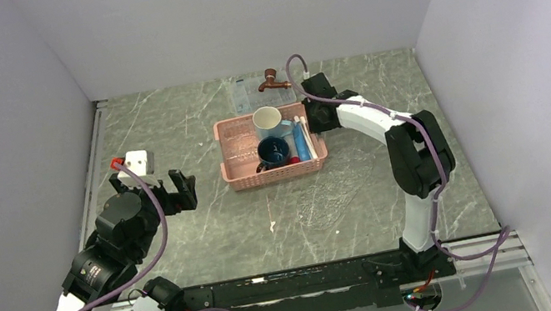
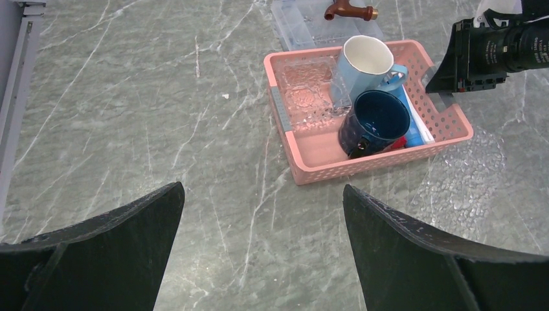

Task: Prepare toiletry sets of a toothbrush and toothpaste on the tray

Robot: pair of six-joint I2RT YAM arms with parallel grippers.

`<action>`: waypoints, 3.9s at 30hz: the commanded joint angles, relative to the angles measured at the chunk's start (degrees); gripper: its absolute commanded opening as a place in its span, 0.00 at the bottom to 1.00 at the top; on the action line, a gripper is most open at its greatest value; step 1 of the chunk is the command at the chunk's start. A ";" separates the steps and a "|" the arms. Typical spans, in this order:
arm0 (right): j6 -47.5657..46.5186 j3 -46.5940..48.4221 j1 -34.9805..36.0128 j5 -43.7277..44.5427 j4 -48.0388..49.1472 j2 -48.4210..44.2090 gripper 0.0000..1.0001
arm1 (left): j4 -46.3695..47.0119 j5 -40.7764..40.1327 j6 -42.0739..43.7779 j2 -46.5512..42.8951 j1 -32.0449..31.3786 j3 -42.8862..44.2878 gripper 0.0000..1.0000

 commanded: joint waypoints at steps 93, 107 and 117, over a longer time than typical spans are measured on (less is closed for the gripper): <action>9.17 -20.26 -12.84 0.75 4.86 -8.56 0.69 | 5.49 34.97 -22.03 1.65 -0.16 -25.64 0.99; 15.79 -29.92 -9.49 2.53 4.29 -17.17 0.70 | 5.88 35.85 -21.26 0.63 -0.16 -25.67 0.99; 24.26 -37.91 -4.22 3.97 4.70 -26.81 0.70 | 6.38 36.39 -21.62 0.56 -0.12 -25.94 0.99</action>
